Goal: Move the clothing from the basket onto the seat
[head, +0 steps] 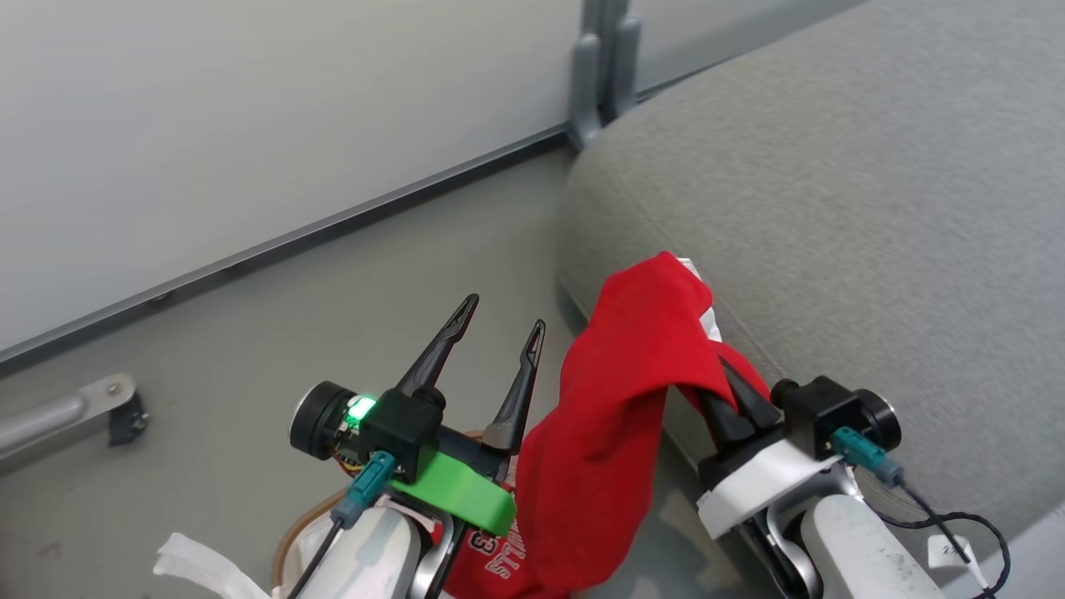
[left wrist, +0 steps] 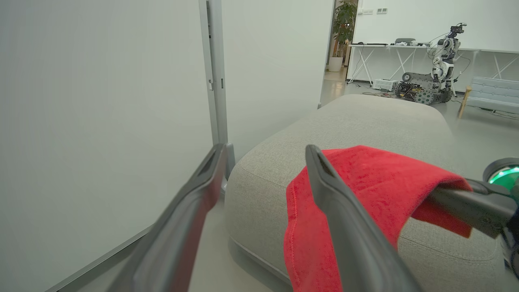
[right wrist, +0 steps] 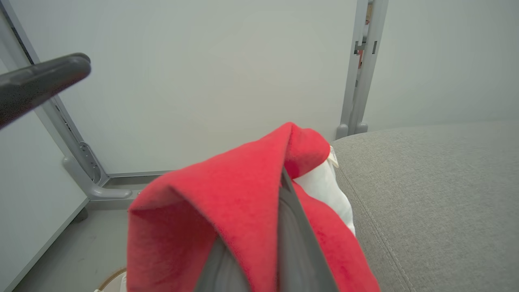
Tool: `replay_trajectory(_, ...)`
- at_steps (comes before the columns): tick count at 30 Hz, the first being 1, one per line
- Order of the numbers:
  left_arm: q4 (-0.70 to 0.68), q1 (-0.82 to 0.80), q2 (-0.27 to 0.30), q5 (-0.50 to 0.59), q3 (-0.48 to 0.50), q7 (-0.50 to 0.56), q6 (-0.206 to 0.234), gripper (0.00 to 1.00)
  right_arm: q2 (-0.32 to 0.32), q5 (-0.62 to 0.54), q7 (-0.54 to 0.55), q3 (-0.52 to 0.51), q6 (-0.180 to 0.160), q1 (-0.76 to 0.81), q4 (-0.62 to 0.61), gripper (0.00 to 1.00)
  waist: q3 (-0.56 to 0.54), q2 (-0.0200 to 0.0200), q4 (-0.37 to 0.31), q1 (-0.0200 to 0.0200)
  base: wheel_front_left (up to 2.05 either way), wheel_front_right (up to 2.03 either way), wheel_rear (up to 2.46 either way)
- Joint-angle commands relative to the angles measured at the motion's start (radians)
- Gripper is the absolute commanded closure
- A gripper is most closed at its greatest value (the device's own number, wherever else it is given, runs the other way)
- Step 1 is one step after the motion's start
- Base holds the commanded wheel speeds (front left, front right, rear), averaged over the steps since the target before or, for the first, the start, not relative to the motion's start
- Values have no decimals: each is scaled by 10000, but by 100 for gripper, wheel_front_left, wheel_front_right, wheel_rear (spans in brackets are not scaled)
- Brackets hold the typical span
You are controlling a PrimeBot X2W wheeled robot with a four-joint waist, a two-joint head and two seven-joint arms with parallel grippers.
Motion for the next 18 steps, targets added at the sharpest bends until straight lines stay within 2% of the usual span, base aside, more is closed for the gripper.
replay_trajectory(1, 48, 112, 31, -5, 11, 3, -47, 0, -20, 60, -20, -148, -10, 57, -123, 100, 169, 0, -1312, 0, 0, 0, 0)
replay_trajectory(6, 134, -44, 35, -75, -190, 5, -48, 0, -14, 173, -20, -1076, -10, -120, -416, 100, 471, 0, -1823, 0, 0, 0, 0)
replay_trajectory(11, 163, -256, 151, 59, -499, 5, -49, 0, -44, -540, -20, -1761, -10, -875, -584, 100, 967, 0, -2036, 0, 0, 0, 0)
replay_trajectory(18, 75, -585, 632, 6, -887, 5, -46, 0, -890, -1263, -20, -2595, -10, -2753, -620, 100, 2008, 0, -1818, 0, 0, 0, 0)
